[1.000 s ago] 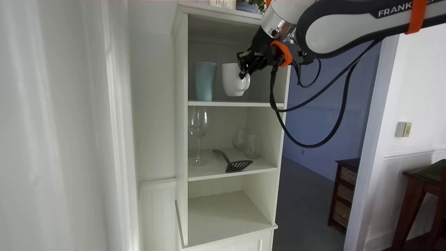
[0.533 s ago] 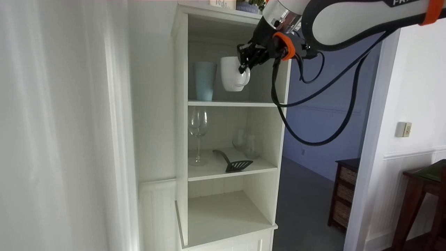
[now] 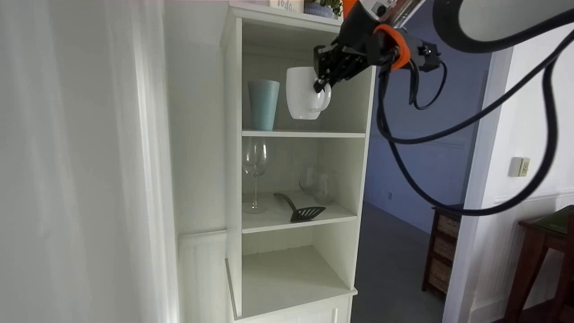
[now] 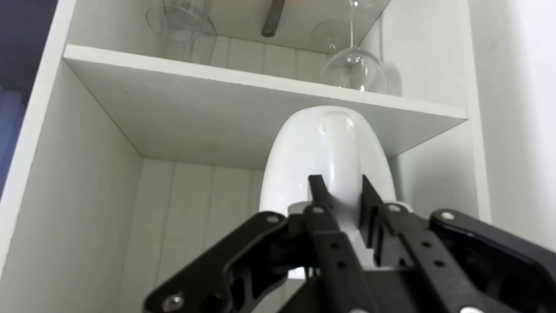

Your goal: Move the white mug to the bottom shelf.

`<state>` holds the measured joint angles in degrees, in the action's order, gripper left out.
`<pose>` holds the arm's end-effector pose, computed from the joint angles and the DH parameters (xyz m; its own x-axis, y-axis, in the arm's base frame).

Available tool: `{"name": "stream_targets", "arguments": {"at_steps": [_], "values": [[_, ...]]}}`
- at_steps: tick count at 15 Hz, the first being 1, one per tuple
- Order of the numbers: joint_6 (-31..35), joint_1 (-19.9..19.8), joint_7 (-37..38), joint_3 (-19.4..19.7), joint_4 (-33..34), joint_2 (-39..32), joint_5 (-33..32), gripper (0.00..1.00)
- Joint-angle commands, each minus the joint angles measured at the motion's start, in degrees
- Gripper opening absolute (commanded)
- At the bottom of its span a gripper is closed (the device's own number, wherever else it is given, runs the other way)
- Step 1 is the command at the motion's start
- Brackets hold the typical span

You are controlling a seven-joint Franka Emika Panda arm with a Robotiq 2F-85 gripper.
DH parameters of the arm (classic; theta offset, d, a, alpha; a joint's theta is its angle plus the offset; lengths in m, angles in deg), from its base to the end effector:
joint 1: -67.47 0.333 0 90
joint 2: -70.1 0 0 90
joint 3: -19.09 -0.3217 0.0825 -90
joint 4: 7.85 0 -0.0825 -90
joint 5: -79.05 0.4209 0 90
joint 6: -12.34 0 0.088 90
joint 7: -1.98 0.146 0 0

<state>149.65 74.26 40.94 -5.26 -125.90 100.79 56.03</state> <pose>0.4164 0.2969 0.7041 0.5477 0.0832 0.8325 0.0488 -0.9965 0.0675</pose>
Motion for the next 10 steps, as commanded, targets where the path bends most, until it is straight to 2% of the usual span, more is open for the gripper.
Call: {"name": "stream_targets", "arguments": {"at_steps": [1,6,10], "values": [[-2.07,0.79,0.95,-0.53,-4.85,8.91,4.24,0.05],[-5.18,3.57,-0.47,-0.97,-11.52,15.90,10.54,0.05],[-0.29,7.94,-4.56,0.72,-19.84,19.13,15.97,0.05]]}}
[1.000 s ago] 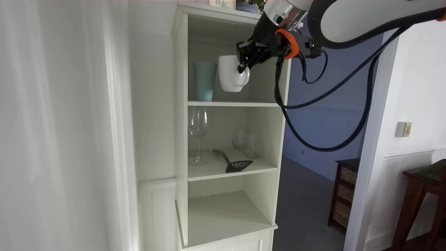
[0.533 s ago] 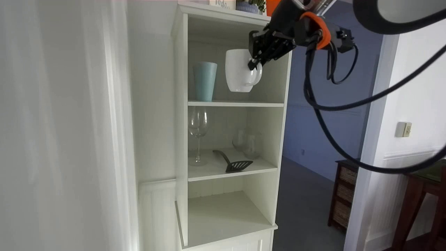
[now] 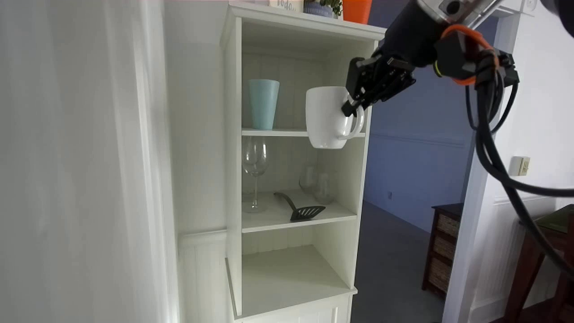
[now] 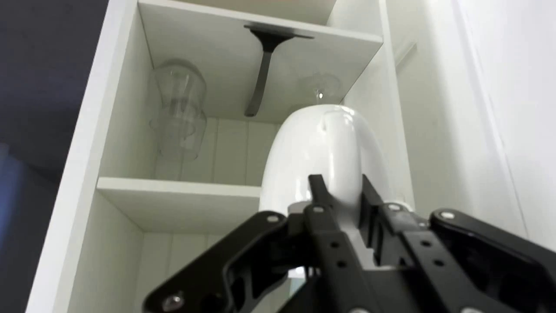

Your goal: Move the white mug to the bottom shelf.

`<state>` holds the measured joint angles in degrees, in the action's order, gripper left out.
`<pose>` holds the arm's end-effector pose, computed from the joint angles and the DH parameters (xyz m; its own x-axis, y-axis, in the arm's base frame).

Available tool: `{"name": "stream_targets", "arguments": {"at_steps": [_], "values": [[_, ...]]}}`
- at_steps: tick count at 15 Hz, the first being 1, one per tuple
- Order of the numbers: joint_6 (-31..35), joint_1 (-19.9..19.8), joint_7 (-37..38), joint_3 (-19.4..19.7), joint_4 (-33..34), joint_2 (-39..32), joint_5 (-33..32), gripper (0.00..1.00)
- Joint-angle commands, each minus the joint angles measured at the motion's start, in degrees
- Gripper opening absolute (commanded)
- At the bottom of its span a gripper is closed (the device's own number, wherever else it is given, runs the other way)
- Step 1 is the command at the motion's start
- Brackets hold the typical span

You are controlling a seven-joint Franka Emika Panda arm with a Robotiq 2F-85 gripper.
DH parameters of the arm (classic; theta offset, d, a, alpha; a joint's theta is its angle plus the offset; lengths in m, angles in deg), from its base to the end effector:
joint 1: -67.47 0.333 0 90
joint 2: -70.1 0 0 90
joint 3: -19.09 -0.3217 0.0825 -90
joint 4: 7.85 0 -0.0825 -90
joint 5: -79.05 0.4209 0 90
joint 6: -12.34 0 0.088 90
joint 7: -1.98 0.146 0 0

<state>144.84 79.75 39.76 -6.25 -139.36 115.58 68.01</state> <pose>0.3189 0.2989 0.6585 0.6317 0.0532 0.7734 0.0716 -0.9974 0.0102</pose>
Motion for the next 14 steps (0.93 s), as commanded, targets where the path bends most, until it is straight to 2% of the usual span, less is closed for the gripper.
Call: {"name": "stream_targets", "arguments": {"at_steps": [1,7,10,11,14], "values": [[5.81,3.22,-4.66,2.11,-8.50,4.95,5.04,0.05],[14.41,3.60,-10.45,3.30,-18.82,5.01,9.72,0.05],[18.13,3.60,-10.55,4.12,-22.41,4.45,12.76,0.05],[14.90,2.20,-10.34,2.04,-20.54,3.33,11.86,0.19],[16.36,2.29,-10.49,2.64,-22.36,3.32,12.84,0.19]]}}
